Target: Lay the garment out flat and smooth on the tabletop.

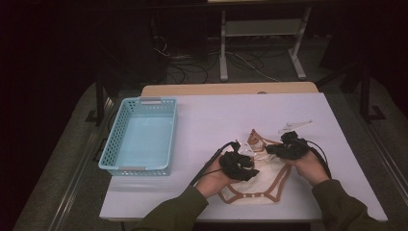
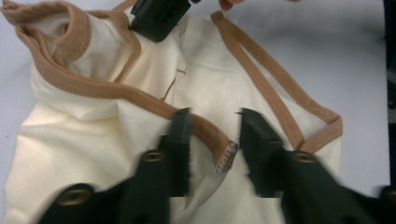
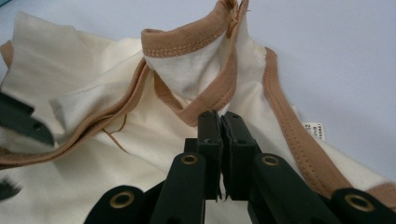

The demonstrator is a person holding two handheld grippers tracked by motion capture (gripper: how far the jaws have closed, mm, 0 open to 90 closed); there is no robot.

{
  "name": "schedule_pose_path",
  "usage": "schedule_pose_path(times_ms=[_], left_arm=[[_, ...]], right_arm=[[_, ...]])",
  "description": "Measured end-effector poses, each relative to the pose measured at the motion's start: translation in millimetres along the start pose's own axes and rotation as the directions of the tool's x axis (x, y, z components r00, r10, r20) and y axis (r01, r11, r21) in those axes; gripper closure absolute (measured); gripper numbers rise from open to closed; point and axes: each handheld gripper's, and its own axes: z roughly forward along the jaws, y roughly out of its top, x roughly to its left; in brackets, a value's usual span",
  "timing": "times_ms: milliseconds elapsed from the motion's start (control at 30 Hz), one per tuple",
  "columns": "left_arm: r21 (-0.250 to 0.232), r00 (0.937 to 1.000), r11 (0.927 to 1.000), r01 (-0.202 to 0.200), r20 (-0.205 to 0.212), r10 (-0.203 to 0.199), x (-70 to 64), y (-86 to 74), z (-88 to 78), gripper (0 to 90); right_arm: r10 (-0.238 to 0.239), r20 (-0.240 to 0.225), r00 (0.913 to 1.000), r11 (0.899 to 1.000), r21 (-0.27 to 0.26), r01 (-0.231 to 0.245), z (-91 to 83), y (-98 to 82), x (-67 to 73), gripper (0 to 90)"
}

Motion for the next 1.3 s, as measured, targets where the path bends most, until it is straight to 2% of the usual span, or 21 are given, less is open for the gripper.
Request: schedule_pose_path(times_ms=[67,100,133,333,367,433,467,500,667,933,1033,1167,1233,1300], left_arm=[[-0.009,0.9999,0.9999,0.01,0.003,-0.01,2.7,0.8,-3.2,82.5],[-0.004,1.0,1.0,0.005,0.006,-0.005,5.0,1.4,-5.6,83.4],[-0.018,0.9998,0.9997,0.02,0.003,-0.02,5.9,2.0,-7.0,83.8],[-0.05,0.9991,0.9984,0.027,-0.032,-0.029,19.2,7.2,-23.1,84.6],[-0.066,0.9976,0.9972,0.035,-0.057,-0.038,26.4,8.9,-31.1,84.6],[-0.074,0.9967,0.9964,0.042,-0.066,-0.047,29.0,9.2,-33.9,84.6],[-0.088,0.9941,0.995,0.049,-0.093,-0.057,37.7,9.5,-42.3,84.6],[-0.097,0.9922,0.9933,0.062,-0.102,-0.072,41.1,9.1,-45.6,84.6],[-0.112,0.9864,0.9907,0.078,-0.136,-0.093,52.2,4.1,-59.1,84.6],[-0.099,0.9787,0.9894,0.107,-0.165,-0.122,55.2,-12.7,-71.6,84.5],[-0.084,0.9782,0.9899,0.114,-0.164,-0.127,52.5,-19.1,-72.9,84.5],[-0.058,0.9805,0.9917,0.115,-0.154,-0.122,46.7,-26.1,-70.9,84.1],[-0.06,0.9801,0.9916,0.115,-0.156,-0.123,45.4,-27.5,-70.0,81.1],[-0.073,0.9785,0.9903,0.118,-0.161,-0.129,46.5,-26.0,-71.7,73.4]], right_arm=[[-0.001,0.0,1.0,1.0,0.0,0.001,0.0,0.0,0.0,85.5],[-0.001,0.0,1.0,1.0,0.0,0.001,0.0,0.0,0.0,85.5],[0.0,0.0,1.0,1.0,0.001,0.0,0.0,0.0,0.0,85.7],[0.0,0.002,1.0,1.0,0.002,0.0,-0.4,-0.1,0.0,86.0],[0.001,0.002,1.0,1.0,0.003,-0.001,-0.5,-0.1,-0.1,86.1],[0.0,0.003,1.0,1.0,0.003,0.0,-0.5,-0.2,-0.5,86.1],[0.003,0.004,1.0,1.0,0.002,-0.003,-0.4,-0.1,-0.3,86.2],[0.001,0.004,1.0,1.0,0.002,-0.001,-0.3,-0.2,-0.5,86.3],[0.005,0.005,1.0,1.0,0.002,-0.005,-0.6,0.0,0.0,86.4],[-0.002,0.01,0.9999,1.0,0.003,0.002,-1.2,-0.4,-0.5,86.4],[0.0,0.007,1.0,1.0,0.004,0.0,-1.3,-0.6,-0.1,86.3],[-0.005,0.004,1.0,1.0,0.006,0.005,-1.2,-0.9,0.7,85.1],[-0.004,0.001,1.0,1.0,0.002,0.004,-1.3,-1.2,0.6,82.2],[-0.001,0.005,1.0,1.0,0.0,0.001,-1.7,-1.4,0.2,78.1]])
